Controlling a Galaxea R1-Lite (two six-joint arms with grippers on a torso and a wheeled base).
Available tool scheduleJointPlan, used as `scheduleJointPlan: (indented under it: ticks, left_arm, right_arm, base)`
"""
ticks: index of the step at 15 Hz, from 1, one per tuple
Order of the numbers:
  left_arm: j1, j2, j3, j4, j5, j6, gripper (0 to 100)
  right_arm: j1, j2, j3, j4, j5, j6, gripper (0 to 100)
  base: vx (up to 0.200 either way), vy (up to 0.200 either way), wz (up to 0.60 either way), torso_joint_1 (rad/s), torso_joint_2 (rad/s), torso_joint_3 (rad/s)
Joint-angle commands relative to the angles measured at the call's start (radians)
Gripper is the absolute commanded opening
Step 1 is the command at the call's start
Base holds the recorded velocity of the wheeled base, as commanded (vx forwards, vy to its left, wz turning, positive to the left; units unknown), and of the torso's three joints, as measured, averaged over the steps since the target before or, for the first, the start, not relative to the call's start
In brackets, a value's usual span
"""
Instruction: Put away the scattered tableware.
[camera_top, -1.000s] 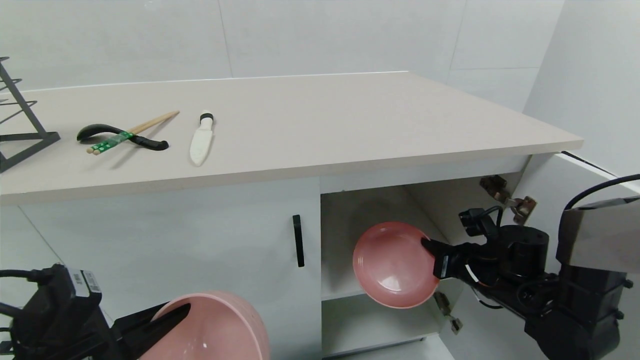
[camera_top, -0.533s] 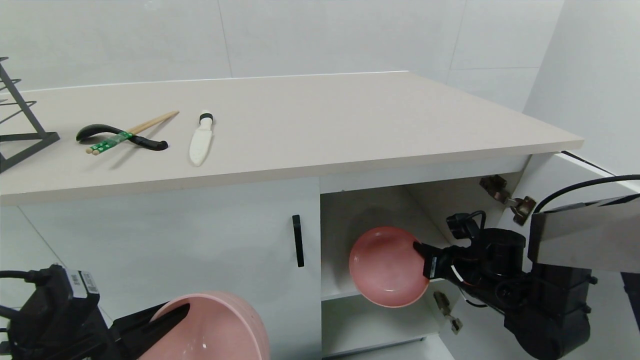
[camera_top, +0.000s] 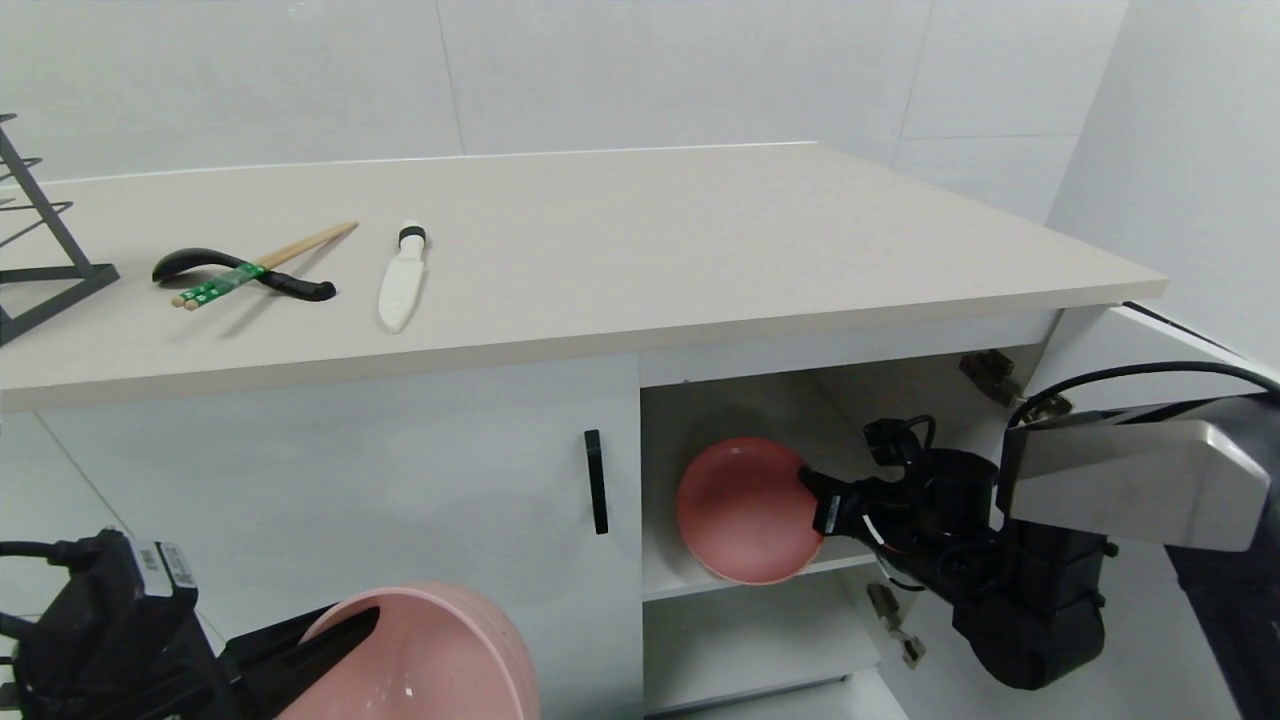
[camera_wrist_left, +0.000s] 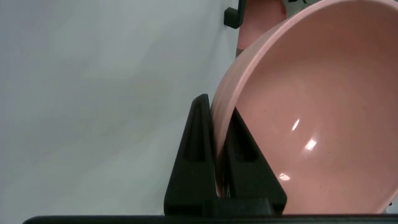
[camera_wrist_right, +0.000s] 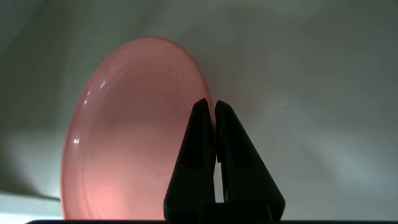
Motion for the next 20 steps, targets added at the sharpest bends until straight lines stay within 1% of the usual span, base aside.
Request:
scheduleJointPlan:
  ticks: [1,4,9,12,15,16,18,20]
  left_arm:
    - [0.0,0.002,0.0,-0.001,0.0,0.0,0]
    - [0.0,0.002,0.0,-0.002,0.0,0.0,0]
    - [0.0,0.006,0.0,-0.002,0.0,-0.001,0]
    - [0.0,0.006,0.0,-0.007,0.0,-0.001,0]
    - [0.0,0.008,0.0,-0.005,0.0,-0.001,0]
    - [0.0,0.008,0.0,-0.005,0.0,-0.001,0]
    - [0.0,0.008,0.0,-0.005,0.0,-0.001,0]
    - [0.0,0.008,0.0,-0.007,0.0,-0.001,0]
  right_arm:
    - [0.018,0.056,-0.062,-0.001,0.0,0.022,0]
    - [0.023,0.107,-0.133,-0.001,0.0,0.034,0]
    - [0.02,0.146,-0.166,-0.001,-0.003,0.034,0]
    - [0.017,0.179,-0.217,-0.001,-0.06,0.047,0]
    - [0.017,0.182,-0.232,-0.001,-0.063,0.047,0]
    - [0.017,0.189,-0.235,-0.001,-0.068,0.047,100]
    - [0.014,0.206,-0.265,-0.001,-0.102,0.045,100]
    - [-0.014,0.219,-0.283,-0.001,-0.112,0.04,100]
  base:
    - [0.0,0.0,0.0,0.0,0.0,0.0]
    - [0.0,0.0,0.0,0.0,0.0,0.0]
    - [0.0,0.0,0.0,0.0,0.0,0.0]
    - [0.0,0.0,0.0,0.0,0.0,0.0]
    - [0.0,0.0,0.0,0.0,0.0,0.0]
    - [0.0,0.0,0.0,0.0,0.0,0.0]
    - [0.0,0.0,0.0,0.0,0.0,0.0]
    - [0.0,0.0,0.0,0.0,0.0,0.0]
